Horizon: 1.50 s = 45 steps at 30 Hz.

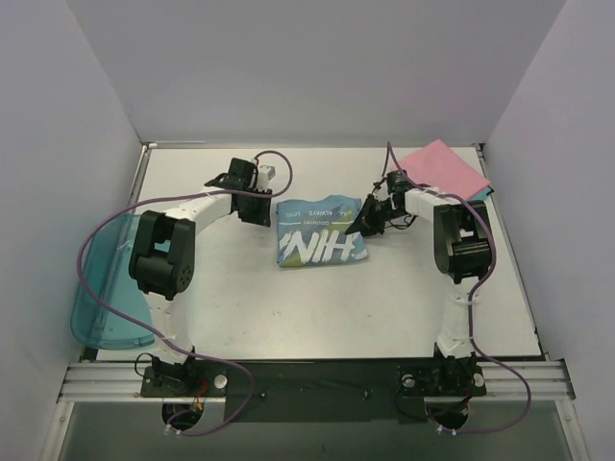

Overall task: Fold and stack the t-shirts
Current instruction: Fold the long partially folded tshirt into a neat square, then put the neatly folded tshirt into the corner of the board with the right arm

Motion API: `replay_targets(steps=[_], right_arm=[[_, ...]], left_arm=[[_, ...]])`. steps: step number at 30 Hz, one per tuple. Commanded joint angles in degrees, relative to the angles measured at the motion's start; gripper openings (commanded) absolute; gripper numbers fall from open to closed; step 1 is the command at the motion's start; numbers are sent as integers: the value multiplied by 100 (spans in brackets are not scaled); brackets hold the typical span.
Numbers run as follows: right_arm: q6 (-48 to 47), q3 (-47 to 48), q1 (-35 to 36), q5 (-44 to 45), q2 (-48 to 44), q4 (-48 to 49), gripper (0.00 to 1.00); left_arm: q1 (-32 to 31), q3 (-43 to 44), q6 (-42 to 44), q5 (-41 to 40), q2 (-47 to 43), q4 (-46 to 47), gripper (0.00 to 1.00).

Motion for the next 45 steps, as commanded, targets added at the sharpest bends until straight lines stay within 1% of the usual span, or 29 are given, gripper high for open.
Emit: replay_targets(steps=[1,4,7,12,14,16,19,21,23,25,27,28,30,33,34,36,37,38,39,40,41,42,43,45], right_arm=[[-409,318,22,423,-22,-865,0],[-138,81,-13,747,-284,-796,0],[223,-524,-127,950,-619,-262,0],[925,-1114,-268,1179,-997,258,0],[1232,-1413,-330,1302,-1155,653,0],[1462,-1799,-365,1478,-1313,873,0],[1796,-2125,-444,1758,-1533,1015,0],[1998,-2406,-505,1873,-1717,1357,0],[2104,-2635,-576,1943,-1832,1507,0],[1974,-2645,-602,1970,-1876,1490,0],[1580,-2338,-576,2093,-1842,1087,0],[1438,-1997,-532,2276,-1815,572,0],[1016,-1461,-480,2557,-1692,-18,0],[629,-827,-418,2761,-1438,-434,0],[428,-468,-409,2813,-1333,-635,0],[42,411,-357,2849,-911,-1110,0],[-135,1058,-348,2823,-518,-1547,0],[-467,1491,-304,2779,-62,-1778,0],[-601,2261,-243,2788,125,-2250,0],[-907,2582,-225,2805,528,-2455,0],[-1014,3246,-172,2840,671,-2822,0],[-1190,3523,-154,2953,977,-3009,0],[-1252,4039,-137,2989,1102,-3193,0],[-1279,4568,-145,2955,1340,-3283,0]], left_arm=[[24,190,181,-37,-209,-87,38],[60,207,172,-45,-226,-78,38],[112,181,163,-54,-252,-25,38],[121,119,189,-54,-296,1,38],[130,84,181,-63,-323,27,38],[139,32,181,-63,-349,62,38],[156,-56,181,-63,-384,98,38],[165,-83,207,-63,-411,98,38],[191,-92,198,-54,-420,115,38],[209,-92,198,-63,-411,107,38],[209,-83,207,-63,-411,115,38],[218,-74,216,-63,-419,124,38],[218,-48,216,-72,-402,133,38],[235,5,207,-63,-367,124,38],[236,31,216,-72,-358,124,38],[236,58,225,-107,-349,124,38],[236,75,233,-107,-349,124,38],[253,93,251,-124,-341,133,38],[262,102,260,-116,-332,124,38],[262,110,260,-124,-332,115,38],[279,110,268,-133,-332,115,38],[288,102,269,-142,-332,124,38],[297,102,277,-142,-340,133,38],[315,84,286,-151,-332,150,38]])
